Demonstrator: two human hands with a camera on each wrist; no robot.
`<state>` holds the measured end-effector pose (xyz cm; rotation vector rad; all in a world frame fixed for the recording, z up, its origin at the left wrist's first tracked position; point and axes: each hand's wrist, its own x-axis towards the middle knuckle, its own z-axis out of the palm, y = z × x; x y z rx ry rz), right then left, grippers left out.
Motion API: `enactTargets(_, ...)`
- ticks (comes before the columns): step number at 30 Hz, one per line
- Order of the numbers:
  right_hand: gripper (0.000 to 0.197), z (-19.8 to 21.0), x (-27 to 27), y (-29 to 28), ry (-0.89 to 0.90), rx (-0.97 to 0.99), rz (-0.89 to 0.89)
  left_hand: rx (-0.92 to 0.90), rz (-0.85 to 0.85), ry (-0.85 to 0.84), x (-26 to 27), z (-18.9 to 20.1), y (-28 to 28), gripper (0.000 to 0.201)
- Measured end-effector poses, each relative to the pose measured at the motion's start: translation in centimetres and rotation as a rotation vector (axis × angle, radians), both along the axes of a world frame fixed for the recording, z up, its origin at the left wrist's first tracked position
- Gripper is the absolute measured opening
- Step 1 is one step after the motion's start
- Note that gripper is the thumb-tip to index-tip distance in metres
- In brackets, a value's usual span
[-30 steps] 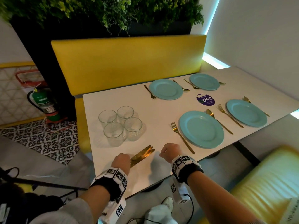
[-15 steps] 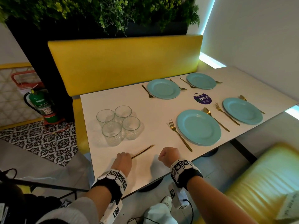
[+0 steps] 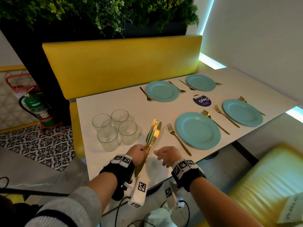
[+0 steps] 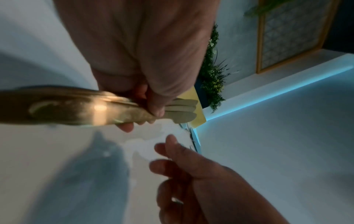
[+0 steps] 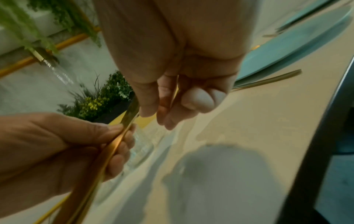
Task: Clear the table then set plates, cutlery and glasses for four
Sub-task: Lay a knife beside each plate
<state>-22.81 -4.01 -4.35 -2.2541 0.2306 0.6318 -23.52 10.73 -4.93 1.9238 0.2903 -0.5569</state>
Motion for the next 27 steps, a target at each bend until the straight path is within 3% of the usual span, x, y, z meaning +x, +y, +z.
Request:
enactTargets(5,0.022,1.1,1.1,0.3,-0.007,0.222,-0.16,-0.064,0.021,-0.006,1.1,1.1,-1.6,0.021)
enactTargets(10,0.01,0.9,1.6,-0.1,0.014,0.294,-0.243,-0.047,-0.003,0.004,1.3,0.9,-2.3,0.015)
enactTargets(14,0.018,0.5,2.2,-0.4,-0.01,0.292,-0.269,0.038,0.014,-0.039,1.9,0.5,-2.1,0.014)
enactTargets(17,0.025,0.2,3.2,-1.3,-0.052,0.144,-0.255,-0.011,0.097,-0.029,2.8,0.5,-1.6,0.016)
enactTargets(19,0.018,0.2,3.9,-2.0,-0.064,-0.068,-0.143,-0.029,0.129,-0.026,3.4,0.6,-1.1,0.017)
enactTargets(22,0.029,0.1,4.7,-2.4,-0.087,-0.377,-0.009,-0.039,0.186,-0.041,4.5,0.8,-0.5,0.024)
enactTargets(24,0.028,-0.3,5.1,-2.5,-0.08,-0.523,0.076,-0.025,0.213,-0.063,5.1,1.0,-0.5,0.016)
enactTargets(27,0.027,-1.2,5.3,-2.6,-0.085,-0.634,0.125,-0.019,0.23,-0.103,6.1,1.4,-0.7,0.019)
